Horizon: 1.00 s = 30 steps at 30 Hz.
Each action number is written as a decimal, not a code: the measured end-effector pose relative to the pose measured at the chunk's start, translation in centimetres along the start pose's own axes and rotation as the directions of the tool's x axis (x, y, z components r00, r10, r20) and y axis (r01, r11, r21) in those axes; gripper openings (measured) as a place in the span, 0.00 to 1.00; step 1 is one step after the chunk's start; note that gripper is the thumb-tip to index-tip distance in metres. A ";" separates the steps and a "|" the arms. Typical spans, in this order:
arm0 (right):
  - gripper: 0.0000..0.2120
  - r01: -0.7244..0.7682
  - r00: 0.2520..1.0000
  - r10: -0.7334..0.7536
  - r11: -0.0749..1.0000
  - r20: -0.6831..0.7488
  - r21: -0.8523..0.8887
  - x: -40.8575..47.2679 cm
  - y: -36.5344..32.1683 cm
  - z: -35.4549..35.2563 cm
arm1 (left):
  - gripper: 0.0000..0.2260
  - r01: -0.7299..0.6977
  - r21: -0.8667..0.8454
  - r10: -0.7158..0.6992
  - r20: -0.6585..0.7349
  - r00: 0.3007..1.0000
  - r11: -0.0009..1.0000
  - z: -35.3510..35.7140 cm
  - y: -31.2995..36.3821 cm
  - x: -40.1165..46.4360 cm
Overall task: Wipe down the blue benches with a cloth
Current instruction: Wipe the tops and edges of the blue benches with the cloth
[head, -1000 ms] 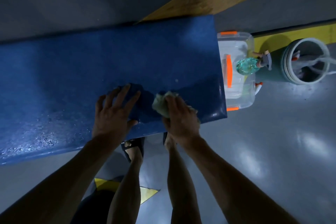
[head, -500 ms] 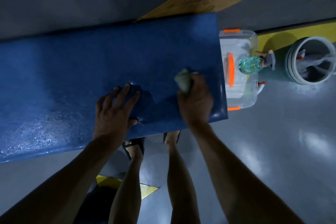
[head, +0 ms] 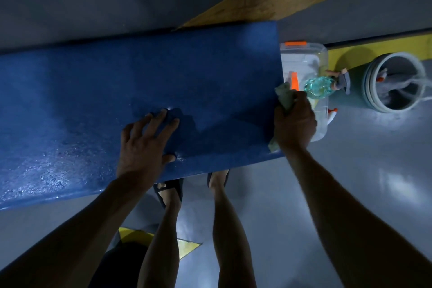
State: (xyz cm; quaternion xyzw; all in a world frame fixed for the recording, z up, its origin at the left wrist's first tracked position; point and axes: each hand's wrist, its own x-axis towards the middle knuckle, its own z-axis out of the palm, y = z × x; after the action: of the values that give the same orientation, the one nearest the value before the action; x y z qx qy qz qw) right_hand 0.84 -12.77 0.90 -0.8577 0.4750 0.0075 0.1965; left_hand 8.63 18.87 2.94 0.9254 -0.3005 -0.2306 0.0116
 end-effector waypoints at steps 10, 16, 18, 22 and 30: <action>0.23 0.711 0.682 -0.681 0.703 0.266 -0.023 -4.1 -3.6 1.7 | 0.39 -0.039 0.025 0.039 -0.019 0.999 0.999 -1.5 -0.4 1.3; 0.18 0.150 0.988 -0.150 0.989 0.045 0.004 2.9 1.3 -0.7 | 0.44 0.001 0.074 -0.001 0.006 1.000 0.997 -3.0 -0.7 3.1; 0.15 -0.050 0.999 0.049 0.997 0.019 0.053 2.8 0.9 0.0 | 0.45 0.024 0.051 -0.025 0.016 1.000 0.998 -2.8 -0.5 3.1; 0.19 -0.237 0.966 0.246 0.965 -0.079 0.116 1.2 -2.6 2.0 | 0.47 0.043 0.038 -0.043 0.012 0.999 0.998 -2.3 -0.4 3.1; 0.22 0.545 0.819 -0.557 0.831 0.141 0.114 -6.6 -10.1 4.9 | 0.48 0.029 0.031 -0.028 -0.031 0.999 0.999 -1.9 -0.7 3.3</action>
State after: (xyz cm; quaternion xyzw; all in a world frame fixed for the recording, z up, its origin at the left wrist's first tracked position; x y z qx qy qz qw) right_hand 6.34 -0.92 1.02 -0.9473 0.1885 0.0066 0.2590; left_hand 12.14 17.35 3.12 0.9331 -0.2907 -0.2118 -0.0016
